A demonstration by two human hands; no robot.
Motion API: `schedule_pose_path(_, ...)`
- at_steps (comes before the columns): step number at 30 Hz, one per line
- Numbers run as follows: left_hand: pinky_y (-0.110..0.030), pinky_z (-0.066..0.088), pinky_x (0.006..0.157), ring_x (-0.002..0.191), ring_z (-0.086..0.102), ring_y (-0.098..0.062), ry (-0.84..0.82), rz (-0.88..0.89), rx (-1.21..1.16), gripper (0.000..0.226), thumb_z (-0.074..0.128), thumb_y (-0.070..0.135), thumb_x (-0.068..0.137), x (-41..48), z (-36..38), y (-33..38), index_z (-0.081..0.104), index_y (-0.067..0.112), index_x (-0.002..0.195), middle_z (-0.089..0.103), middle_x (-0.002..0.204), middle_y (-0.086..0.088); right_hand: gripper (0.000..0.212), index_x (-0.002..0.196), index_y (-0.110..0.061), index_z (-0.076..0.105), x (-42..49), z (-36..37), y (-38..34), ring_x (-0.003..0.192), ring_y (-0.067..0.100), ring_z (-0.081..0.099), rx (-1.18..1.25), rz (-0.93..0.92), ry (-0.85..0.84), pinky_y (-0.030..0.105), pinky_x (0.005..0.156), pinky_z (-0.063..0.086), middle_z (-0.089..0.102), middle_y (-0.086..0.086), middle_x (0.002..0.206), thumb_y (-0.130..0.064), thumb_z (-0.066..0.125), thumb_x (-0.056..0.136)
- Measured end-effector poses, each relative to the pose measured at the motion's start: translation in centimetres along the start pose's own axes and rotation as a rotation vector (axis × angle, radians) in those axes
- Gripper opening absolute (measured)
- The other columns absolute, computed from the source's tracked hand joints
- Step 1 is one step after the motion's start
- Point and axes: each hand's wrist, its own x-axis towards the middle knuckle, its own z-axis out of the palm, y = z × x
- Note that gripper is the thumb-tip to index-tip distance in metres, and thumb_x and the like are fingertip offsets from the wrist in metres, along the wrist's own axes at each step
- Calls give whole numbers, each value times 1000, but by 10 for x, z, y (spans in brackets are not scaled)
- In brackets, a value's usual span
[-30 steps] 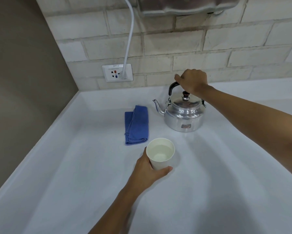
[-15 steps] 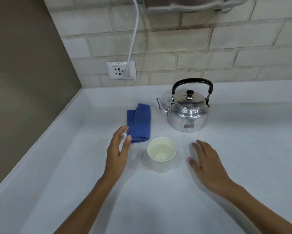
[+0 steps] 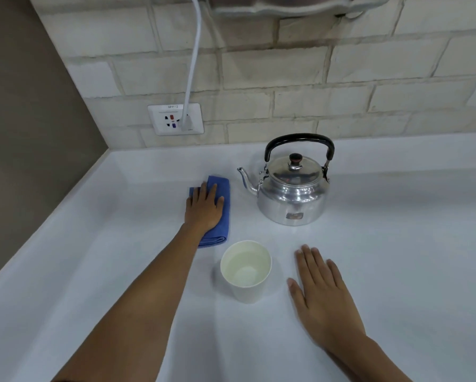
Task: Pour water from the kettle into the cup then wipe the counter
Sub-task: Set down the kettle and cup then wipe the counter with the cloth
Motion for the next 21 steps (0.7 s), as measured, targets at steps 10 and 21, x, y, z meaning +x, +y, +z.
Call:
schedule_pose_path(10,-41,8,116,143,4,-24,-108,347,84,48,21,29,100,-37,2,8,13,19,147,7,157,-7,71,145,-15,-1,1,1,0,144,14,-4,-59,-12,11,33,117,-3,2,1,157,-47,-10,83)
schedule_pose_path(21,-23,10,112,139,4,2,-73,426,-74,50,14,56,90,-165,-24,-49,10,47,140,5,152,21,59,146,-15,4,2,3,5,145,15,-1,-31,-20,3,34,117,1,5,2,158,-43,17,95)
